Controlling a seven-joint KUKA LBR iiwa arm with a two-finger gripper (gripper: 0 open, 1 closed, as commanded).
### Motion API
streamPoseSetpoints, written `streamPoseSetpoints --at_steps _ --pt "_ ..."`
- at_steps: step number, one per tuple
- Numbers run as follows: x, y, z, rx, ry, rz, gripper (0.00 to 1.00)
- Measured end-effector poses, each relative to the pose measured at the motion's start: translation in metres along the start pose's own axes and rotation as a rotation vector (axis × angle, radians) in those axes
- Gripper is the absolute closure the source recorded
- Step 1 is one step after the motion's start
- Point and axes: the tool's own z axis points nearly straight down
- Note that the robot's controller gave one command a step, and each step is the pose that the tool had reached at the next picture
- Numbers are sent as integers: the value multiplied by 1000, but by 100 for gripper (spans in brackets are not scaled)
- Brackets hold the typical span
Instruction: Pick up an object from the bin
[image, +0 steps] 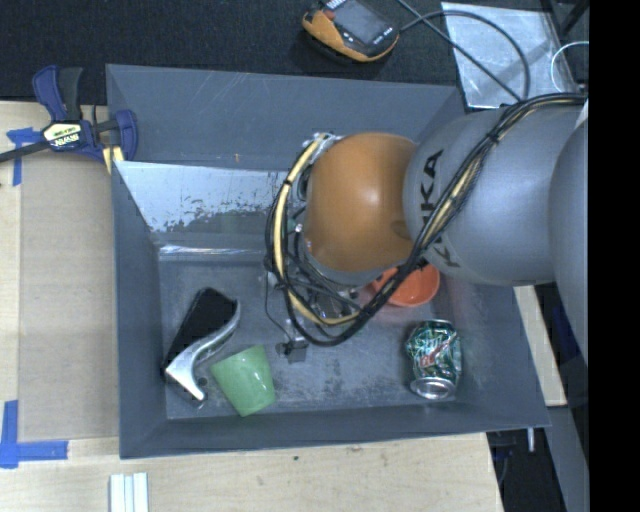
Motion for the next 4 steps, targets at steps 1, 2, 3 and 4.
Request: streamPoseSetpoints --at_steps 1,2,3,4 --pt "39 21 59 -2 8 -325 0" --pt "18 54 90 11 4 -488 0" --pt "32 48 91 1 2 -498 100" --pt "32 48 91 1 2 -498 100"
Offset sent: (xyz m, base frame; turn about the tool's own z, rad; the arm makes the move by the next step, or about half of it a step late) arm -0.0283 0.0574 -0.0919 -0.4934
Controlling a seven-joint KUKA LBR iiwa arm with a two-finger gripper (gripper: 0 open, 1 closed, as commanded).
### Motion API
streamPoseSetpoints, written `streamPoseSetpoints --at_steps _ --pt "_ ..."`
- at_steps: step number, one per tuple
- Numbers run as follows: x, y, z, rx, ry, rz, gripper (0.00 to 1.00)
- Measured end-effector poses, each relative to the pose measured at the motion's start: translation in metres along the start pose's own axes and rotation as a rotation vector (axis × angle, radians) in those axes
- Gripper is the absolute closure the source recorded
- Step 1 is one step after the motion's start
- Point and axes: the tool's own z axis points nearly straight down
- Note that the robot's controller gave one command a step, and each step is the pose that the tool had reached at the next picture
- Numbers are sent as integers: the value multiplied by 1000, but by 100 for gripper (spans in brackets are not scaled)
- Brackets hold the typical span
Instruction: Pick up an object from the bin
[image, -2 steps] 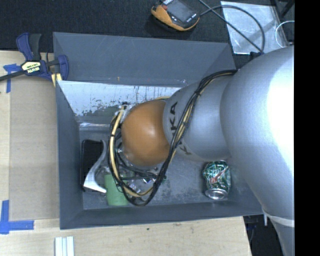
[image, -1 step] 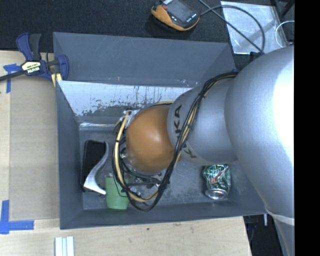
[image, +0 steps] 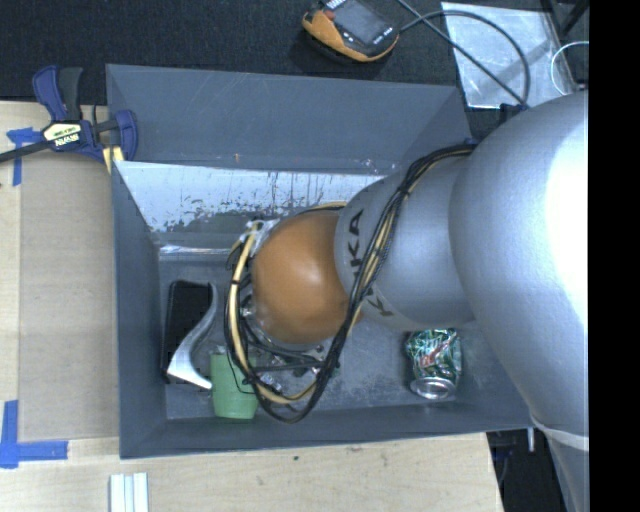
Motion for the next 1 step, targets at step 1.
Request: streamPoseSetpoints --at_steps 1 --pt "1 0 -3 -1 2 1 100"
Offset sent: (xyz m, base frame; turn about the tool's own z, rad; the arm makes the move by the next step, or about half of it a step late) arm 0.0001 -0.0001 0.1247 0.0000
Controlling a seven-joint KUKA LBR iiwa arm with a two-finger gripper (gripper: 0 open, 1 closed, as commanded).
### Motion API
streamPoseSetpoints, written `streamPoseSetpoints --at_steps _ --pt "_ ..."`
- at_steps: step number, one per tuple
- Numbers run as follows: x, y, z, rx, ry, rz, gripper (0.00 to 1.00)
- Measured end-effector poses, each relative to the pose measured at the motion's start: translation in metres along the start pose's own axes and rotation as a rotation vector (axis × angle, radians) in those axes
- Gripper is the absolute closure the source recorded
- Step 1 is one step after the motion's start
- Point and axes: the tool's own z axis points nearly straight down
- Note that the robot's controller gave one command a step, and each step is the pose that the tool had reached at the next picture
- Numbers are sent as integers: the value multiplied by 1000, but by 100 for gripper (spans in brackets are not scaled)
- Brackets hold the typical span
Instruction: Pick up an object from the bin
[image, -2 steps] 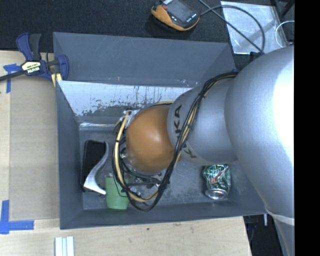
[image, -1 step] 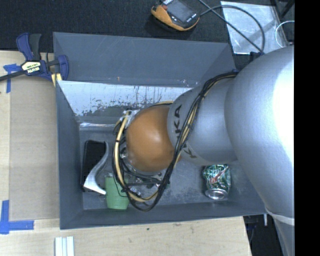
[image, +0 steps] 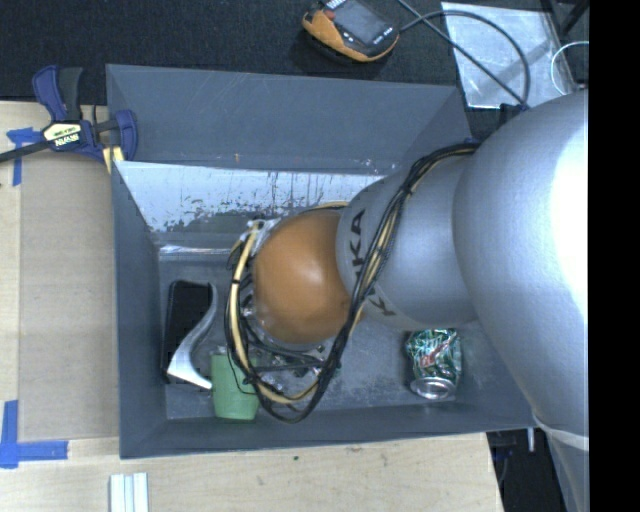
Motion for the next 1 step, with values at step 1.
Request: streamPoseSetpoints --at_steps 1 --pt "2 2 -20 -5 10 0 100"
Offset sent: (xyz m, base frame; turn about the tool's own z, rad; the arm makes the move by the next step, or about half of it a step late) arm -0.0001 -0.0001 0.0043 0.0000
